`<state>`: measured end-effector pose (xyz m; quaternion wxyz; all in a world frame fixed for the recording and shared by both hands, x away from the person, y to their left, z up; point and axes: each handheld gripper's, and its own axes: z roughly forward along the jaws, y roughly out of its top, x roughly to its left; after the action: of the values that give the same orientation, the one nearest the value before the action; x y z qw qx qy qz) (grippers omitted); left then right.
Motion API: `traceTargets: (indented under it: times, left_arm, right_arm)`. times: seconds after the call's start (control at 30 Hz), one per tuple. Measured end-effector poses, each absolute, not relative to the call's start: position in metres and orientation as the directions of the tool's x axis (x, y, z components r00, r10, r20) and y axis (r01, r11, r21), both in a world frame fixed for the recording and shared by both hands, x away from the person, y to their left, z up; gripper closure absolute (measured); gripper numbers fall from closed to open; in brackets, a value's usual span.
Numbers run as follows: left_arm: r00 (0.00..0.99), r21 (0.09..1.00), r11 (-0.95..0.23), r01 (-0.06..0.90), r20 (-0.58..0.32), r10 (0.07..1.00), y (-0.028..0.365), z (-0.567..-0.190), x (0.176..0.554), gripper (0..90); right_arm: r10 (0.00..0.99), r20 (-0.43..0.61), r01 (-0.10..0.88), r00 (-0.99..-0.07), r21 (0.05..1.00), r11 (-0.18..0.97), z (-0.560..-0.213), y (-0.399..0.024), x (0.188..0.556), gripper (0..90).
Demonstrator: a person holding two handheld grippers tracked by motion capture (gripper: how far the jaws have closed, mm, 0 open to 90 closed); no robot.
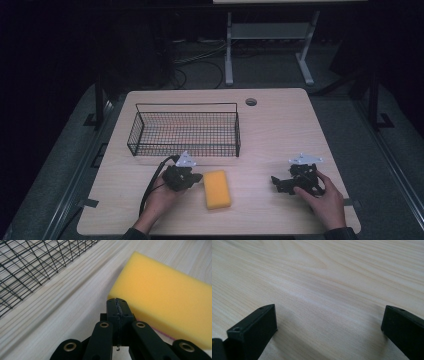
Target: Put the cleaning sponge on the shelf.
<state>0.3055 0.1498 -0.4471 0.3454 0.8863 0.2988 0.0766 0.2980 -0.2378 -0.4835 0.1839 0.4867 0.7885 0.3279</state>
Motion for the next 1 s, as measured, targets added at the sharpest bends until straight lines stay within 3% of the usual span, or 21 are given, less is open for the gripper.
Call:
traceTargets:
  times: [0.6,1.0]
  left_arm:
    - [0.823,0.665,-0.593,0.454,-0.058,0.565,0.133,-0.444,0.315,89.7]
    - [0.836,0.69,-0.566,0.451,-0.105,0.538,0.138,-0.427,0.281,89.6]
  right_arm:
    - [0.888,0.029,0.646,-0.459,0.696,0.312,-0.484,-0.238,0.298,0.0]
    - [0.888,0.029,0.646,-0.459,0.697,0.311,-0.484,-0.238,0.298,0.0]
